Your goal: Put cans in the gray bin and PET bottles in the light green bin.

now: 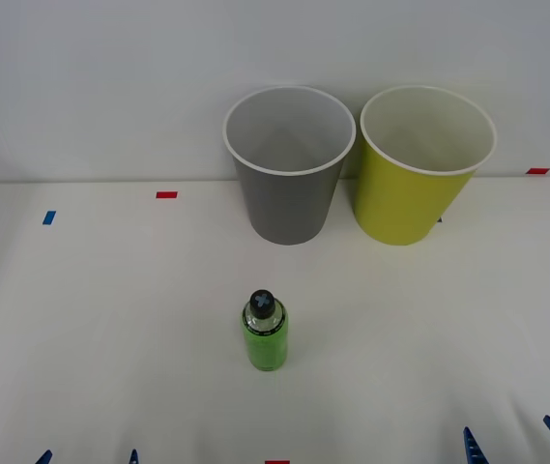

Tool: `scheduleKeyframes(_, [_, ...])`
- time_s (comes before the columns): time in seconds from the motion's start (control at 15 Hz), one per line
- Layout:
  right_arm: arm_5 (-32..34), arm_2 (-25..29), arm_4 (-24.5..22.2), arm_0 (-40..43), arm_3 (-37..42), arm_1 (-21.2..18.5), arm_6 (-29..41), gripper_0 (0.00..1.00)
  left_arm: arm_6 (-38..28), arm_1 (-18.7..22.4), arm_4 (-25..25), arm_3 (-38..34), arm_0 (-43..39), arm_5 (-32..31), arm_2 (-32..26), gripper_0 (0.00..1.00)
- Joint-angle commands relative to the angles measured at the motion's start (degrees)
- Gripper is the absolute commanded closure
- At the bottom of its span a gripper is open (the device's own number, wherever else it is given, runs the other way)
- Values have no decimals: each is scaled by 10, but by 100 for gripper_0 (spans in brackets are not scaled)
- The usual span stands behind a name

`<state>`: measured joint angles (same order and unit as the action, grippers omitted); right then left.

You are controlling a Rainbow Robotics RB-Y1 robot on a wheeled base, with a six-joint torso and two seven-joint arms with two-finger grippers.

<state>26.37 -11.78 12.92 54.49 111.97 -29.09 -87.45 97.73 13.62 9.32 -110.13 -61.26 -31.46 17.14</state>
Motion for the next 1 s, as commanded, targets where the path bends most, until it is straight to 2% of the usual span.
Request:
scheduleKeyframes(0.07, [0,0,0,0,0,0,0,0,0,0,0,0,0,0,0,0])
scheduleKeyframes(1.0, [0,0,0,0,0,0,0,0,0,0,0,0,0,0,0,0])
